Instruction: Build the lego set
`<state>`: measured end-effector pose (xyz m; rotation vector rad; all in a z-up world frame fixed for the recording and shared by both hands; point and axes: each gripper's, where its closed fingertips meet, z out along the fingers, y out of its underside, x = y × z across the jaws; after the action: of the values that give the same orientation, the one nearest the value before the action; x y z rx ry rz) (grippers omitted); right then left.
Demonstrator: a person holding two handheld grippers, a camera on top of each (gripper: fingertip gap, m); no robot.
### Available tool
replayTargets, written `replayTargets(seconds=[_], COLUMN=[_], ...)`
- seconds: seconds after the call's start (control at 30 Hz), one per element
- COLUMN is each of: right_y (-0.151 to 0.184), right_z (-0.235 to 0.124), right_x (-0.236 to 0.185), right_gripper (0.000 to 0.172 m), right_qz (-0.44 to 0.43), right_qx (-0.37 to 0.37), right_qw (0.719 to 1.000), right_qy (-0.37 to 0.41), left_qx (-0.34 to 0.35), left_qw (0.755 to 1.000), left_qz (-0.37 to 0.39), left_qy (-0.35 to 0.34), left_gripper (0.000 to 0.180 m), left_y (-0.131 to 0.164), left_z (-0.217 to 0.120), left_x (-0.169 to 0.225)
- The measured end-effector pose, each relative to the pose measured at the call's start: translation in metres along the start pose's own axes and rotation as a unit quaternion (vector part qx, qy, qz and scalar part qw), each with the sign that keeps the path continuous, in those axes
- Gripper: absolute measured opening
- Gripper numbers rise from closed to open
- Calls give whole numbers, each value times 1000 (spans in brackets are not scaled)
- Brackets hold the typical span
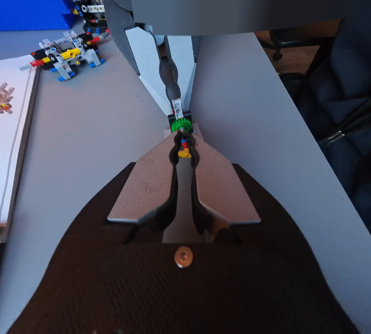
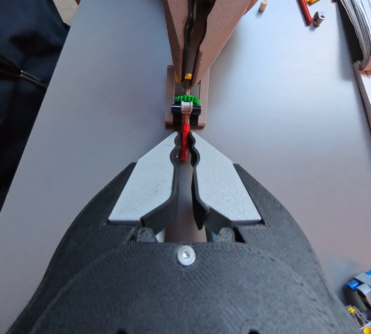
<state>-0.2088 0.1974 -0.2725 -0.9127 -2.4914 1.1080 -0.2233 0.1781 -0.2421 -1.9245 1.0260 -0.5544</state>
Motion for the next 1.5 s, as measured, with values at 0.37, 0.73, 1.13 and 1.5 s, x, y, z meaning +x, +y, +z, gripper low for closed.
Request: replayTargets(seconds=[0.37,0.73,1.13,1.5], right_y=[-31,-46,-42,-40], right_z=[-17,-25,-23,-16], right_x=[4,8,8,8], right_gripper=[4,4,3,3], right_qz=[16,36,28,49], right_qx=[110,157,124,117], right_qw=[994,987,992,992], right_qy=[5,8,27,10], left_qx=[139,206,200,170], left_qw=[990,977,974,974], left_qz=[15,-51,-104,-143], left_qy=[-31,0,32,33], left_gripper=[2,3,2,2], left_y=[-34,-48,-48,-40], left_z=[-24,-37,-32,-26], left_x=[-6,-11,-9,-13])
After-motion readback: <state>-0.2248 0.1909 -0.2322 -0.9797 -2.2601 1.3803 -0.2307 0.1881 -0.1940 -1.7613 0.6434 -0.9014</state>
